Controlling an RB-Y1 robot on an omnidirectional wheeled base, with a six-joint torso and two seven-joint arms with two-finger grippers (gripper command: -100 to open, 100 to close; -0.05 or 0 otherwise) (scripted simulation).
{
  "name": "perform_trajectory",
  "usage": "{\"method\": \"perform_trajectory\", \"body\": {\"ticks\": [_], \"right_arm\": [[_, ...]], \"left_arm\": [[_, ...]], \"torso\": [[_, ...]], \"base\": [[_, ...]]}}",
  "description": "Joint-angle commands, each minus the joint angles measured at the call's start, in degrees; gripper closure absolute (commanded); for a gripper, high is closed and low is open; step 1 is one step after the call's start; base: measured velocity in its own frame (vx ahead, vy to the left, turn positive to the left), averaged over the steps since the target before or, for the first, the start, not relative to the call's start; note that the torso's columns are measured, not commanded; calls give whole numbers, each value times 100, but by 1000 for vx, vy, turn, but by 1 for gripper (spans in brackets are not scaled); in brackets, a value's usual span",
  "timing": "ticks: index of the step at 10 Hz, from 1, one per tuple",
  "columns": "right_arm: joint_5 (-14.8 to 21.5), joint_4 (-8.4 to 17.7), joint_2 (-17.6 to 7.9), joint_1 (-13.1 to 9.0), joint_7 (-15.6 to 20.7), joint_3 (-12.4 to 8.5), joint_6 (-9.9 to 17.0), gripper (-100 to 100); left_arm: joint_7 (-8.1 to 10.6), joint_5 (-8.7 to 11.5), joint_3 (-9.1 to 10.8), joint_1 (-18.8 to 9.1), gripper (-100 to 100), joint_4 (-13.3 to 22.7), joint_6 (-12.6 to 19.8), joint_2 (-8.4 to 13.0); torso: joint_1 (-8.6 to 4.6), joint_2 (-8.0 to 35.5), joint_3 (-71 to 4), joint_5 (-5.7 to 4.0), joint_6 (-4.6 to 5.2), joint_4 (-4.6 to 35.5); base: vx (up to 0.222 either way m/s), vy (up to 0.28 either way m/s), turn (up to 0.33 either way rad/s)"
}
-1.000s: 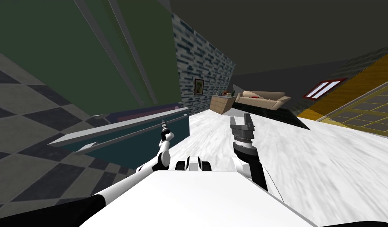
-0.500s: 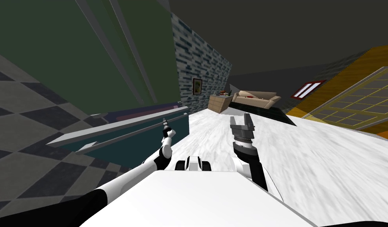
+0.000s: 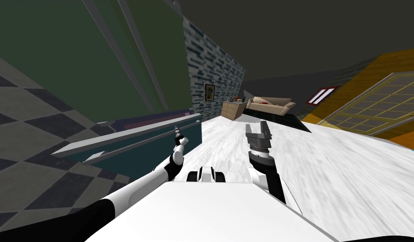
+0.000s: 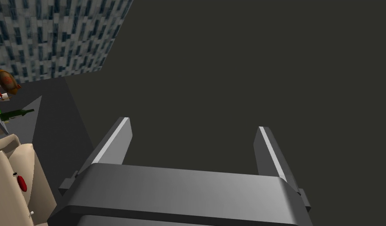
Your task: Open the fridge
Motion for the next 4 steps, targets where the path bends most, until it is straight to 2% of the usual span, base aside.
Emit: {"method": "perform_trajectory", "body": {"ticks": [1,4], "right_arm": [[0,0,0,0,0,0,0,0],[0,0,0,0,0,0,0,0]], "left_arm": [[0,3,6,12,0,9,7,-4],[1,7,15,33,0,24,20,-13]], "torso": [[14,-2,-2,7,-2,-5],[31,-9,-6,19,-5,-16]], "base": [[0,0,0],[0,0,0]]}}
